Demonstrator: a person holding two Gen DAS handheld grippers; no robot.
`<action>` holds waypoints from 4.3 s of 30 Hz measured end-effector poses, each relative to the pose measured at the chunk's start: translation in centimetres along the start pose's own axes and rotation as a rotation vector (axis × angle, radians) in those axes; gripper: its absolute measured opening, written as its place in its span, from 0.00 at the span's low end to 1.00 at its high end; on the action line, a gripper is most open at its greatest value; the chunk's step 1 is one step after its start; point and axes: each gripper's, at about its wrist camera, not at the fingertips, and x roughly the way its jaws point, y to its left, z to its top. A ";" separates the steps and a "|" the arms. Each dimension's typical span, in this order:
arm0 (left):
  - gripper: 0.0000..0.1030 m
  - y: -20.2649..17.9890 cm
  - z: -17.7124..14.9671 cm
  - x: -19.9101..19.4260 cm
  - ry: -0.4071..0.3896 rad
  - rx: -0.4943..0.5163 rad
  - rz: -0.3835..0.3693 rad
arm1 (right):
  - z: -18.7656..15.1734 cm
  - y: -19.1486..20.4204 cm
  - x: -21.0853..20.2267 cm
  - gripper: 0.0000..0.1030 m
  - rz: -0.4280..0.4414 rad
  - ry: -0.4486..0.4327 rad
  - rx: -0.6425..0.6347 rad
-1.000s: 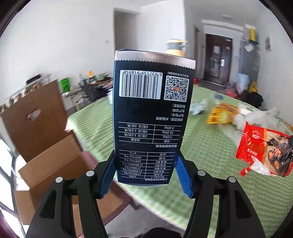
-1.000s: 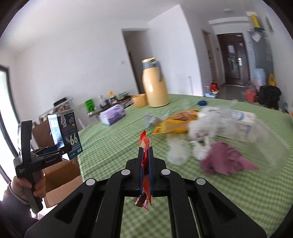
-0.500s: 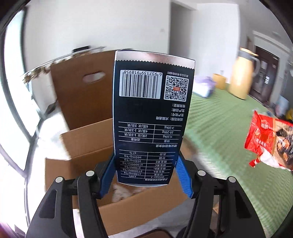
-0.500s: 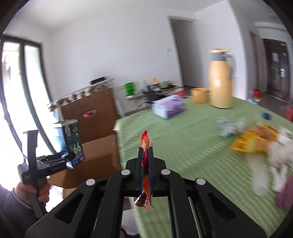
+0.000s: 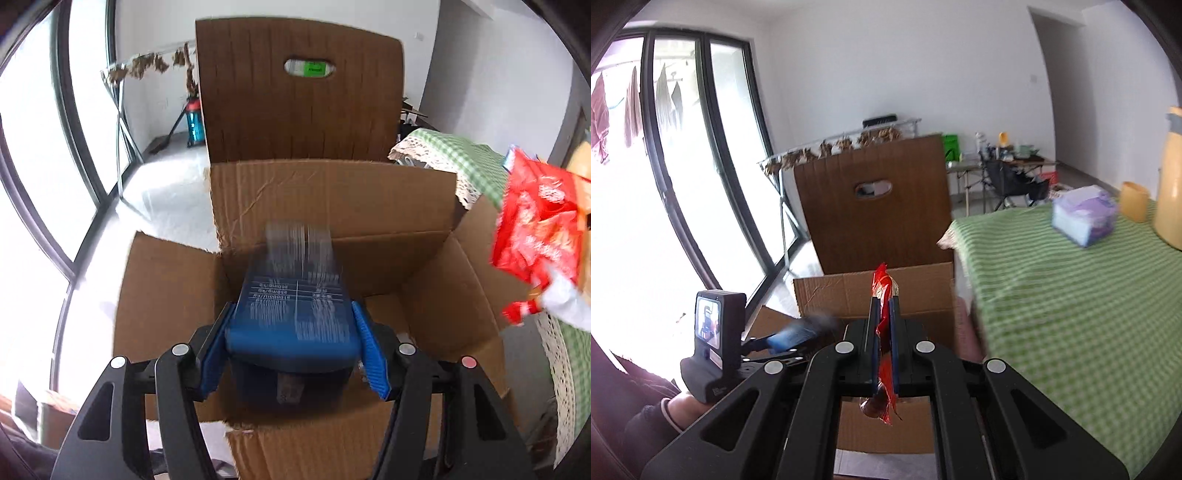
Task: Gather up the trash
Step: 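Carry the box and red bag to the cardboard box and release both, then move both tools back over the table trash, then grasp the mauve cloth with the right tool while the left tool grasps a white glove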
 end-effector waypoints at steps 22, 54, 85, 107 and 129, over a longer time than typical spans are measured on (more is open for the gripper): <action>0.74 7.1 1.3 -4.6 -0.077 -0.125 0.063 | -1.7 5.2 18.0 0.56 0.214 0.383 0.123; 0.79 -4.4 0.1 -12.2 -0.233 0.114 -0.135 | -1.3 -2.2 0.4 0.60 -0.161 0.093 0.056; 0.87 -34.6 -11.0 -18.1 -0.219 0.556 -0.547 | -19.7 -21.1 -35.7 0.68 -0.806 -0.127 0.558; 0.87 -49.7 -15.9 -18.6 -0.131 0.799 -0.556 | -21.3 -29.5 -37.3 0.23 -0.687 0.007 0.594; 0.13 -53.8 -17.1 -19.6 0.063 0.753 -0.721 | -20.5 -27.8 -39.1 0.22 -0.669 -0.081 0.566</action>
